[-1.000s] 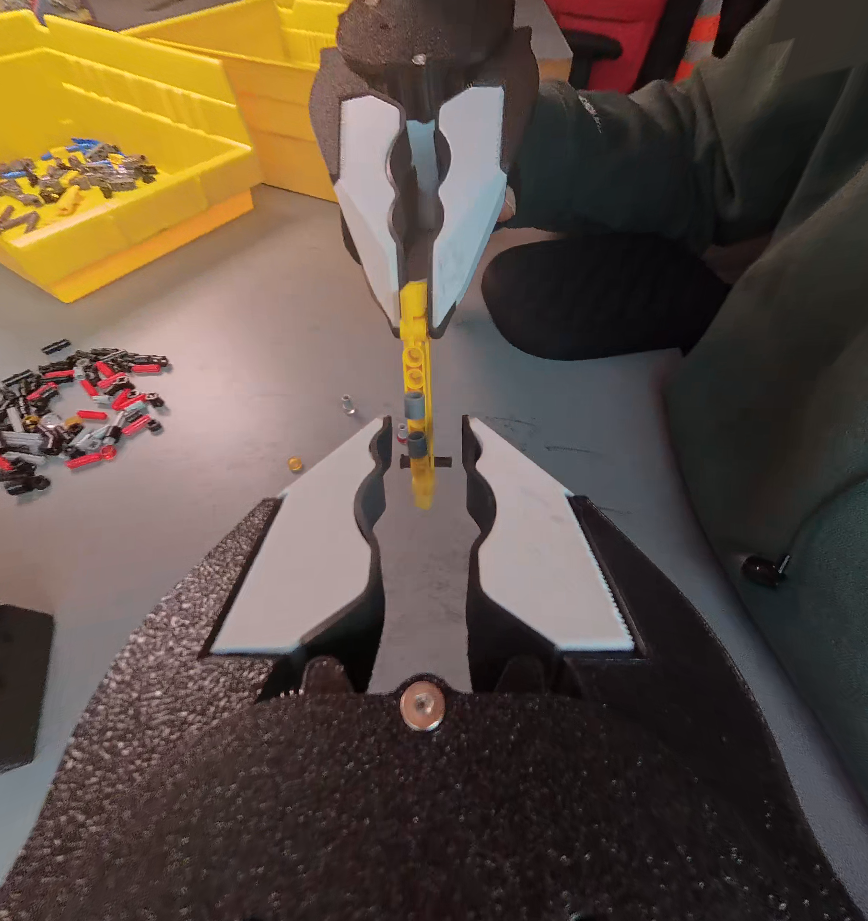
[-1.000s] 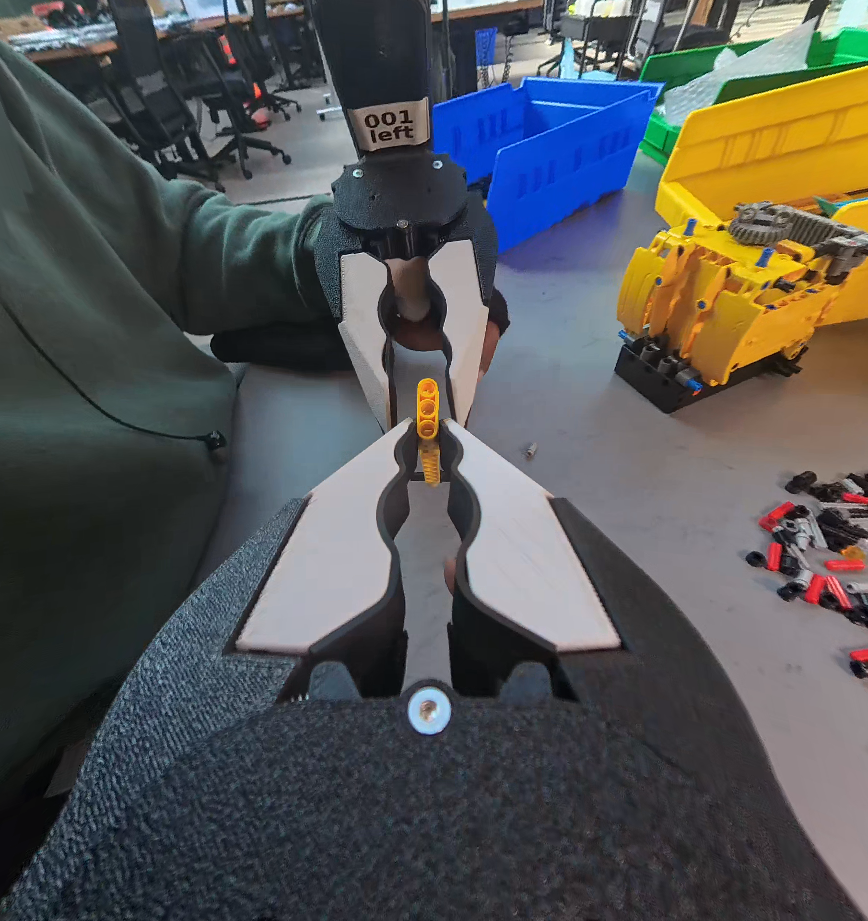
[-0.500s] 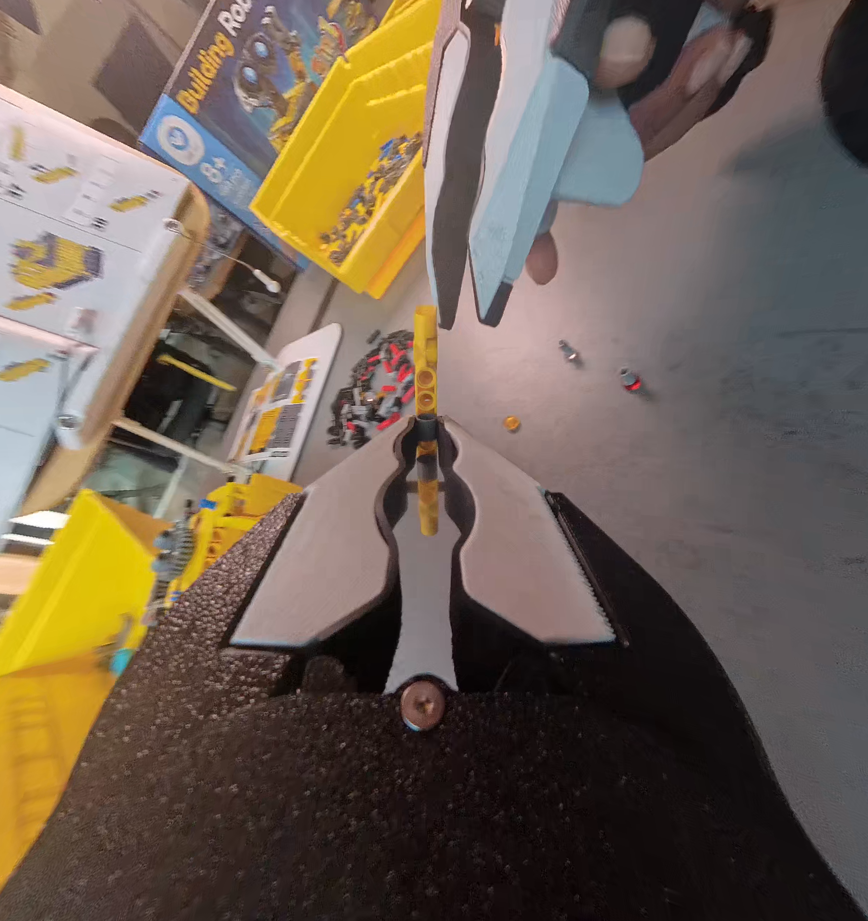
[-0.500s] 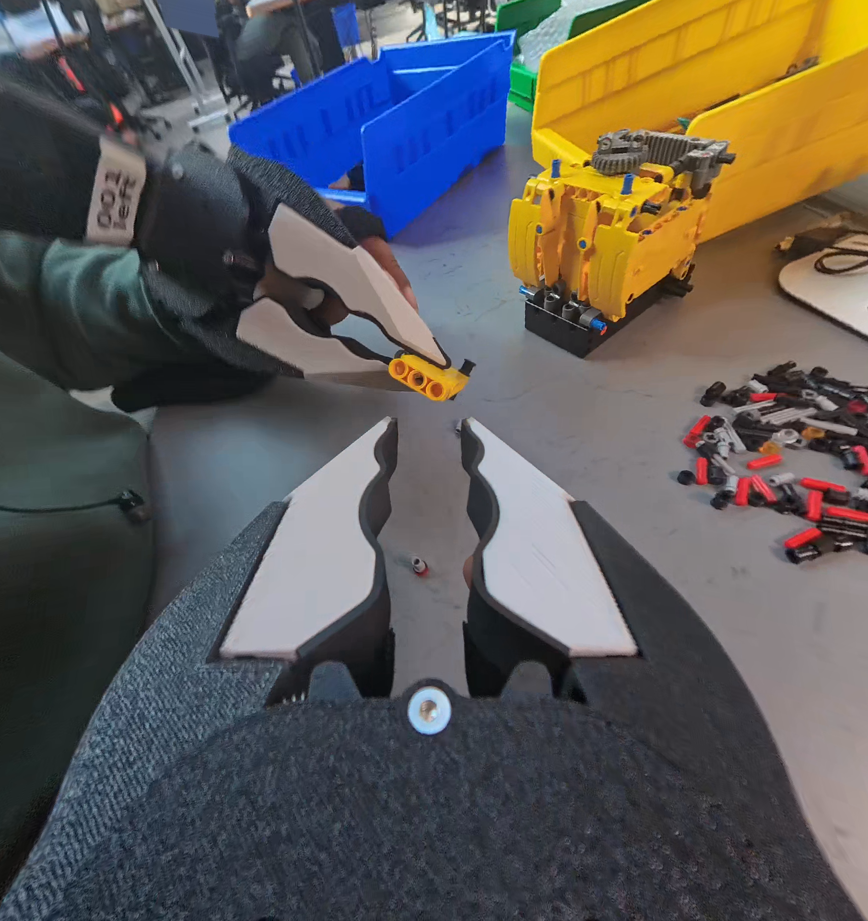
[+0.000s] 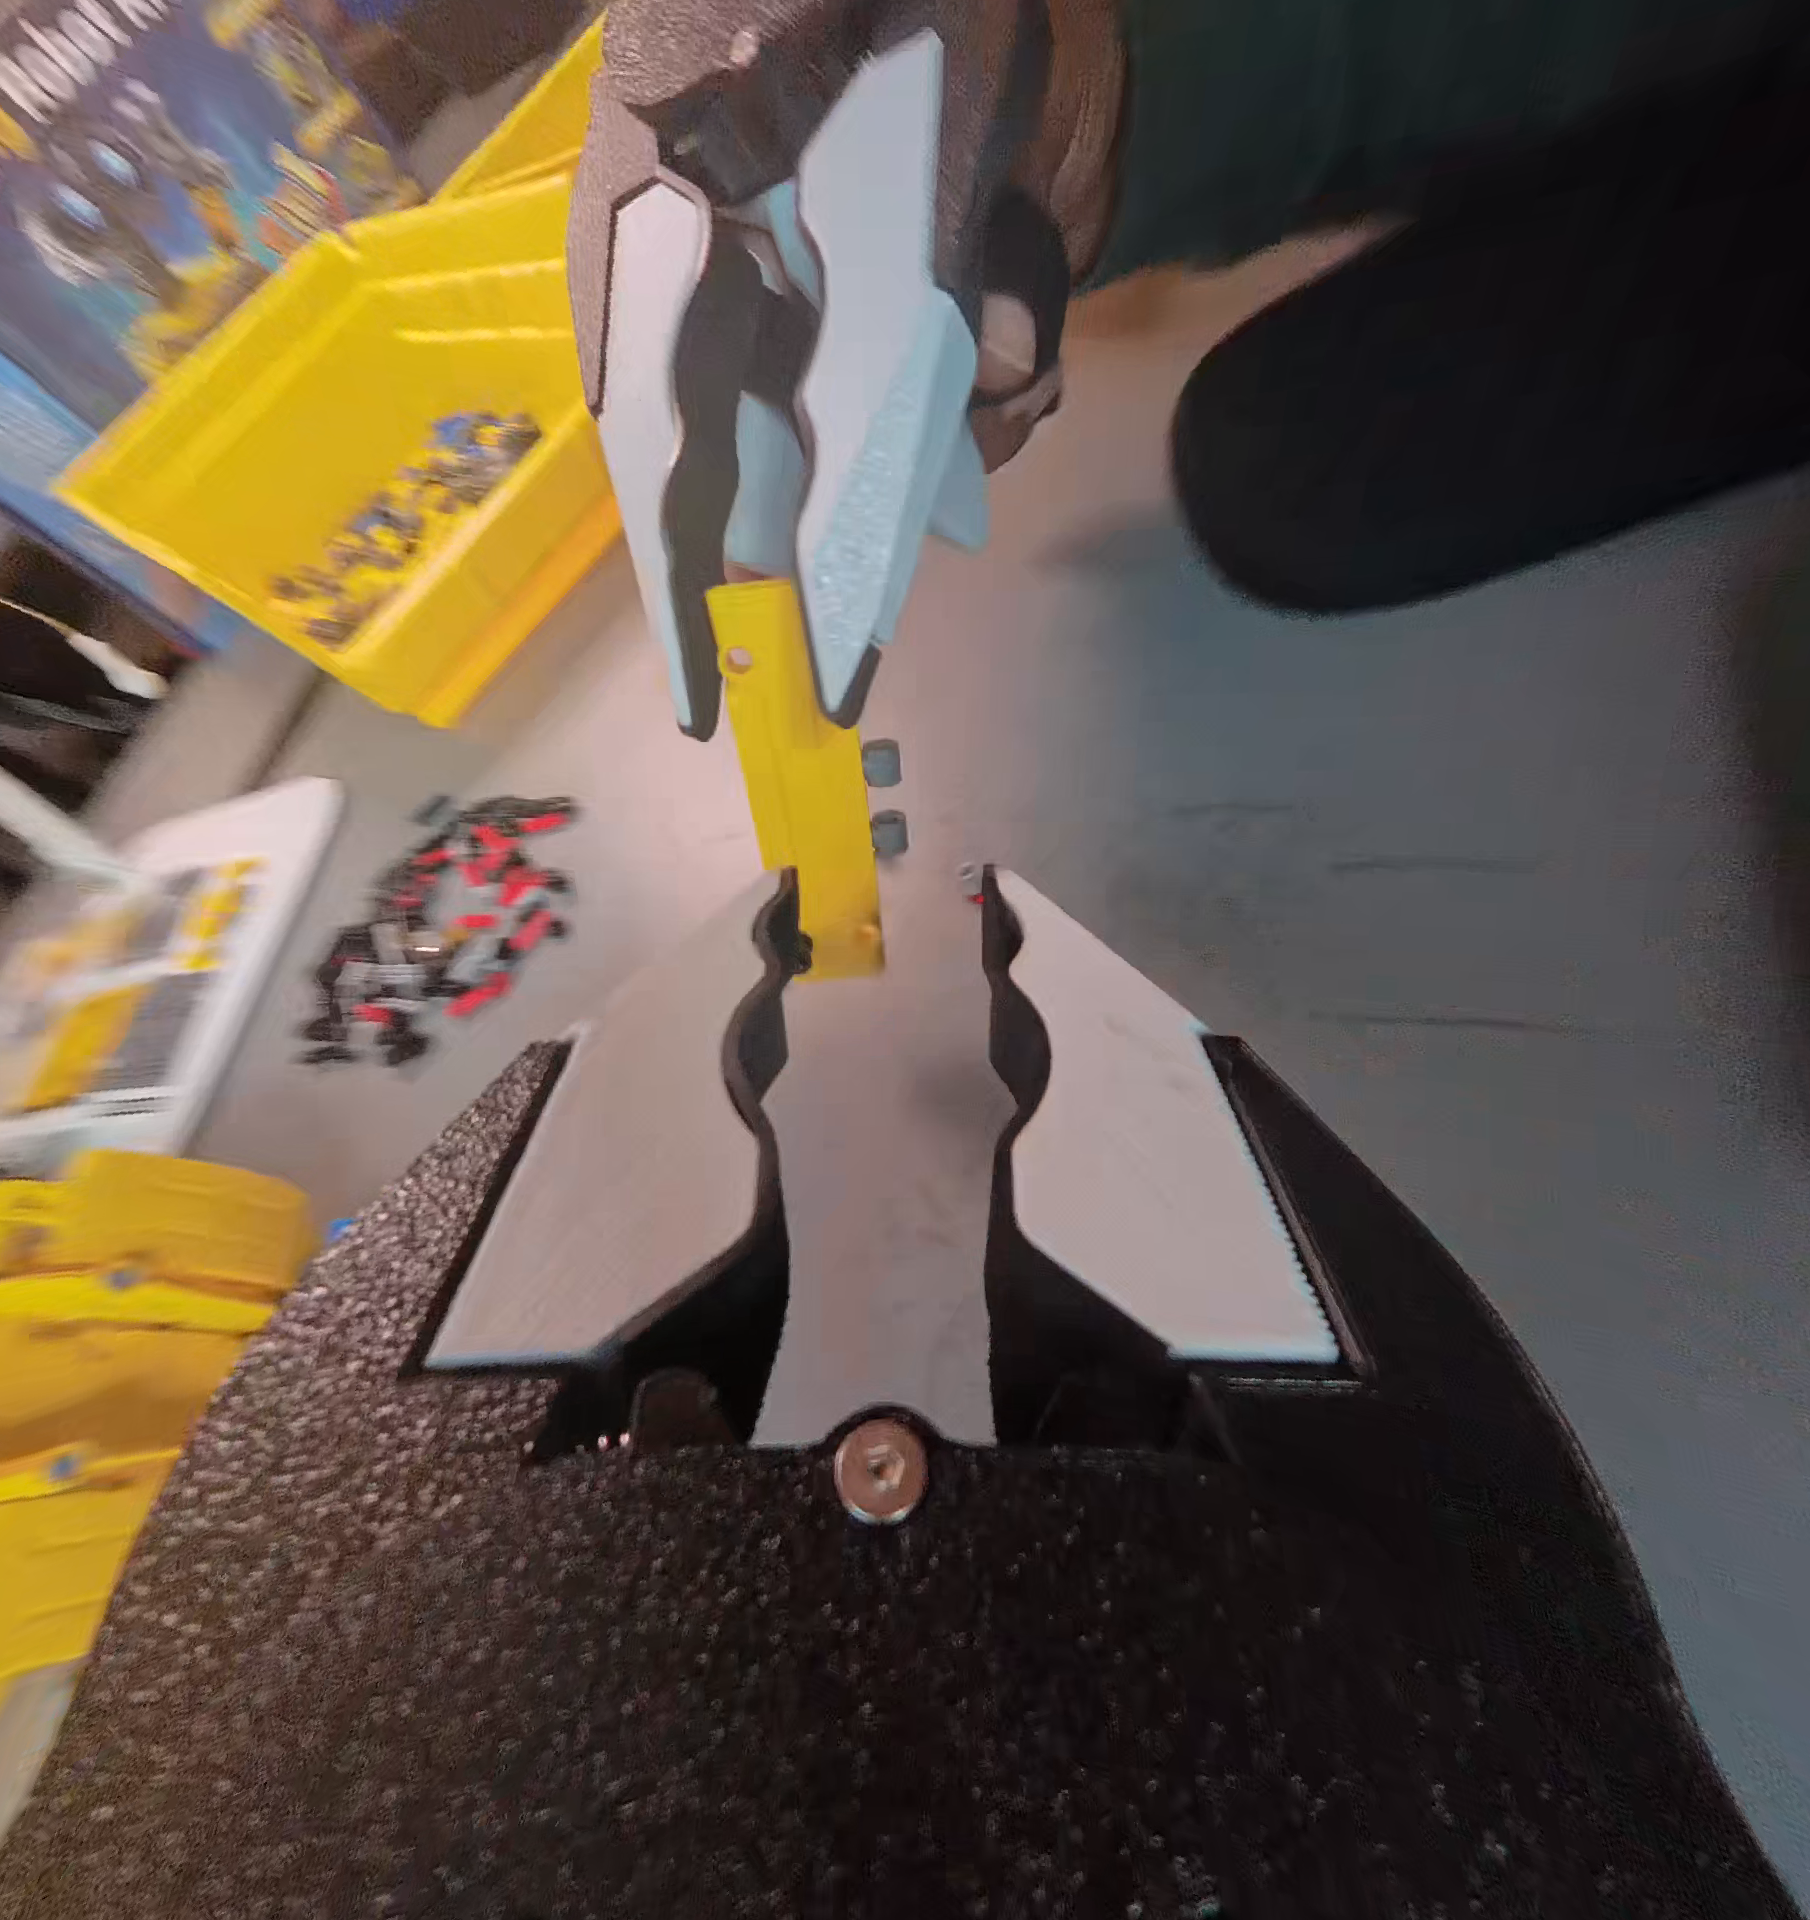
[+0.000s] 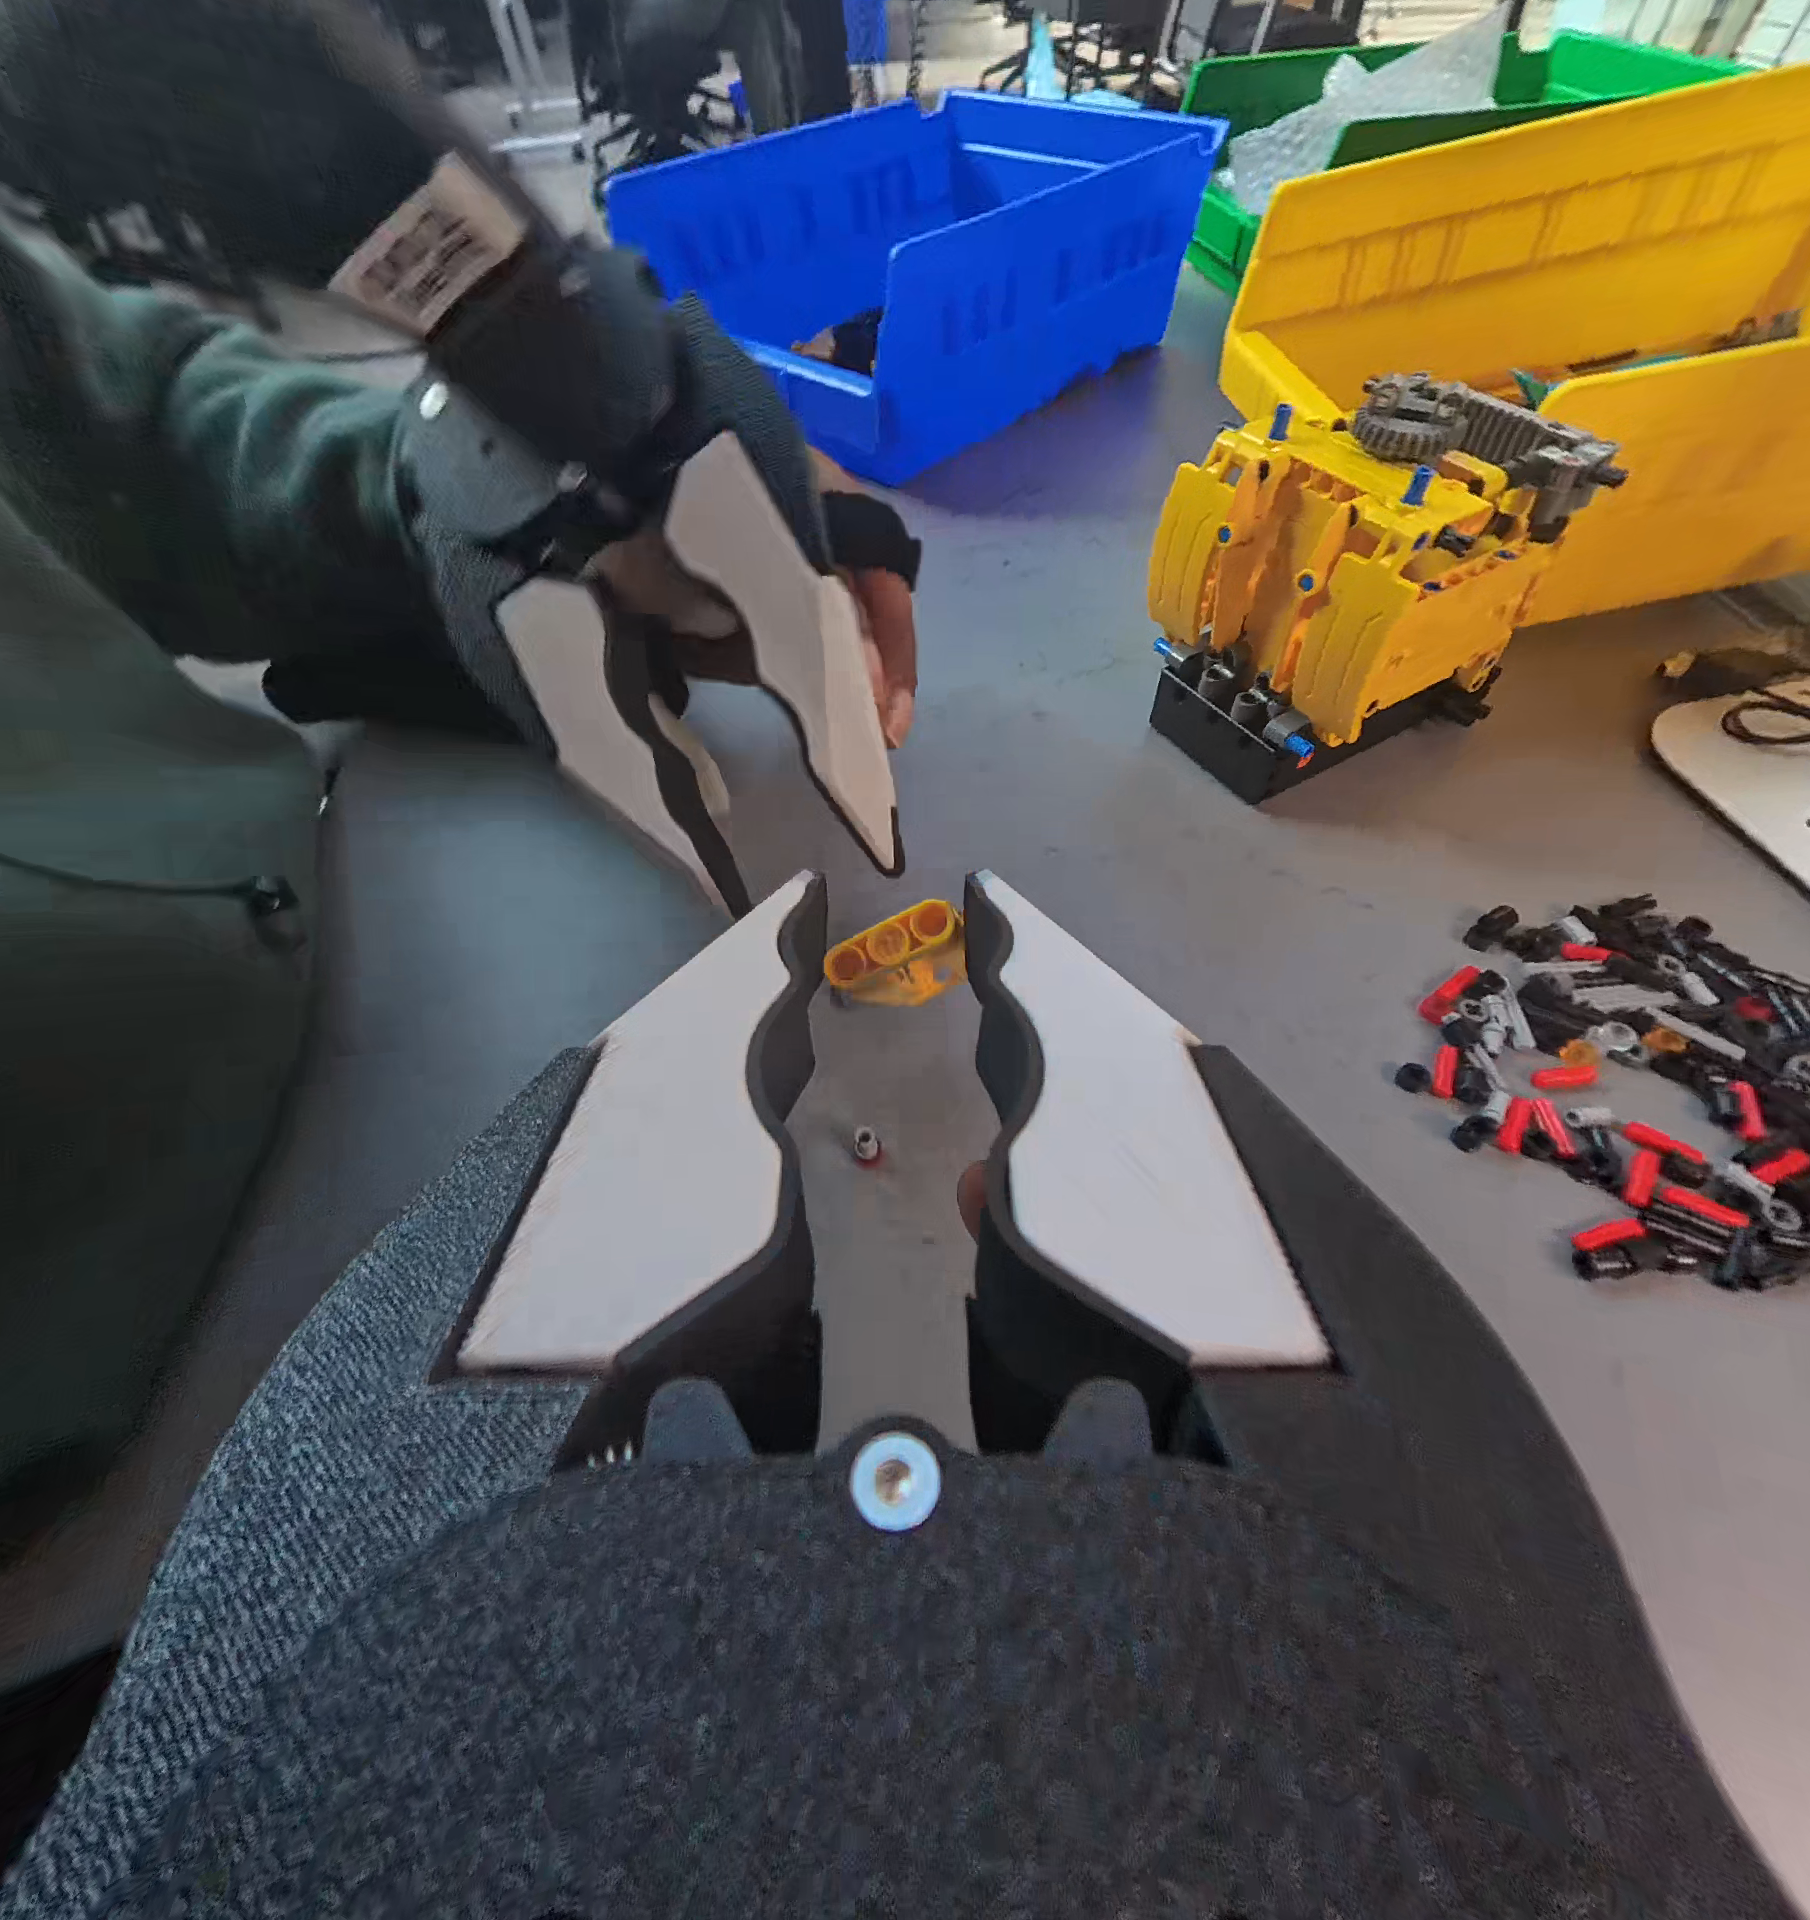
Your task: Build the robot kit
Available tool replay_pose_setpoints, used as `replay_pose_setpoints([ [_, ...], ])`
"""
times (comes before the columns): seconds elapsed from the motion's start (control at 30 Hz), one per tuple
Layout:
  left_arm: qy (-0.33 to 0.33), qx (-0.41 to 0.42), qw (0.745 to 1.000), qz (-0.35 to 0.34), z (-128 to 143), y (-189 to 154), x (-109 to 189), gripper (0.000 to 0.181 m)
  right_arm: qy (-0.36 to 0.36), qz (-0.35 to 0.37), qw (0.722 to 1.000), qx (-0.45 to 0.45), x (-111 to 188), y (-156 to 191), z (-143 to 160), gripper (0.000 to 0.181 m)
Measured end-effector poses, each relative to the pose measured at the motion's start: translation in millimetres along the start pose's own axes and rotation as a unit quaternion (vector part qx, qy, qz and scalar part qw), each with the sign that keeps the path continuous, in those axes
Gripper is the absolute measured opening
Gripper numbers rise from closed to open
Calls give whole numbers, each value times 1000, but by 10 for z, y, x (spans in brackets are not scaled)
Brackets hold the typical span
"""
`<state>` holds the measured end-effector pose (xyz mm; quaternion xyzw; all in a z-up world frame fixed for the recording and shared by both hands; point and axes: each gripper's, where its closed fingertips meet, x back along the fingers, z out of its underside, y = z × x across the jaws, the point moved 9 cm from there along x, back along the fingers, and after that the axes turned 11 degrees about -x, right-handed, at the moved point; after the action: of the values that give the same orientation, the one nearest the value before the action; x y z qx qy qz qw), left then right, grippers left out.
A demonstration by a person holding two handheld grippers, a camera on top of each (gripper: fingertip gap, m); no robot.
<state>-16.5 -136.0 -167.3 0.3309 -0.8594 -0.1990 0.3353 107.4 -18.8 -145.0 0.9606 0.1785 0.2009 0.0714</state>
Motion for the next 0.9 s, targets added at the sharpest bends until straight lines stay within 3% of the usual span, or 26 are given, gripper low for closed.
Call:
replay_pose_setpoints([
  [0.07, -77, 139, 985, 75, -3, 110, 101, 38, 23, -39, 998, 39, 66, 65, 29, 25],
  [0.17, -135, 249, 948, 143, 43, 209, 127, 37, 10, -140, 989, 35, 85, 235, 6, 22],
  [0.3, -172, 257, 920, 240, -78, 76, 14, 39, -18, -217, 976, 9, -9, 386, -49, 21],
  [0.4, -190, 231, 915, 272, -215, -38, -17, 15, -32, -258, 966, -17, -67, 469, -75, 21],
  [0.47, -182, 233, 916, 270, -224, -52, -38, 9, -32, -262, 964, -22, -101, 488, -60, 20],
  [0.57, -199, 271, 909, 246, -190, 11, -23, 7, -73, -207, 975, -26, -93, 391, -105, 13],
  [0.67, -250, 332, 891, 184, -117, 220, 79, 7, -140, -145, 978, -46, 38, 232, -219, 28],
  [0.77, -324, 412, 846, 95, 16, 475, 231, 6, -169, -90, 979, -72, 138, 71, -244, 33],
  [0.9, -414, 478, 774, 16, 158, 627, 385, 6, -156, -61, 979, -116, -9, 22, -168, 43],
])
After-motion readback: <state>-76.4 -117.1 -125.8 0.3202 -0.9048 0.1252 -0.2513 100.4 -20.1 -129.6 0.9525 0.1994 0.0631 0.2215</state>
